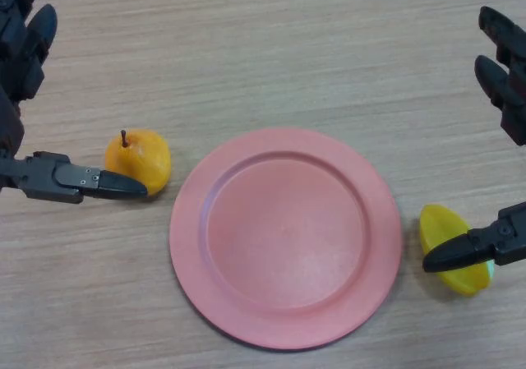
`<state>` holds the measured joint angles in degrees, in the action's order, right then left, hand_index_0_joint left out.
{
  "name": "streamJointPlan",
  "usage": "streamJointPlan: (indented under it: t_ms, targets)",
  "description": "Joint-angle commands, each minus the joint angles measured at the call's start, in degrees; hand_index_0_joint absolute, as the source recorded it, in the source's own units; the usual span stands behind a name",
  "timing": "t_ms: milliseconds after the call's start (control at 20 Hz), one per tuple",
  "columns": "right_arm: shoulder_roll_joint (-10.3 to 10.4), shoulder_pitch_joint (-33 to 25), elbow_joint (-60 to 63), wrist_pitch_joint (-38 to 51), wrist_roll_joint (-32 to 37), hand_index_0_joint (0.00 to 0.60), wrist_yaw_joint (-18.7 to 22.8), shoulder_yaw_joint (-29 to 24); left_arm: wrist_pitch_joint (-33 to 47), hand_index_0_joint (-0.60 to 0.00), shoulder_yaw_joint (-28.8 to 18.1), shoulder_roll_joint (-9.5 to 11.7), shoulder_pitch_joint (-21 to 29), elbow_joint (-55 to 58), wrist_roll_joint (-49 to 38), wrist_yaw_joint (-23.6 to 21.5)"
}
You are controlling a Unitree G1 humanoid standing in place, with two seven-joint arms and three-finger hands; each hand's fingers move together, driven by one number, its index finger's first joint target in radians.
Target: Pick up the yellow pear and place it on the plate
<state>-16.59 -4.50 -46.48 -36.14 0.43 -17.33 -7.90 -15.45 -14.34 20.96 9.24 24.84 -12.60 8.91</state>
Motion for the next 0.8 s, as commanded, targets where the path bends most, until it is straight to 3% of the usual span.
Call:
streamJointPlan:
  t_ms: [50,400,800]
  targets:
    - [-1.6,-1.8,-3.9,4.7,1.3,0.0,0.6,-3.4,6.5,0.0,-3.5,2.3,1.8,2.7,0.6,-0.4]
    - [-1.6,-2.0,-3.7,5.5,0.6,0.0,0.5,-3.1,9.0,0.0,-3.4,2.0,2.0,-0.1,-0.7,0.3]
    - [-1.6,-1.1,-2.8,8.0,-0.2,0.0,-0.1,-3.7,24.5,0.0,2.4,2.0,6.0,-22.6,9.6,1.7]
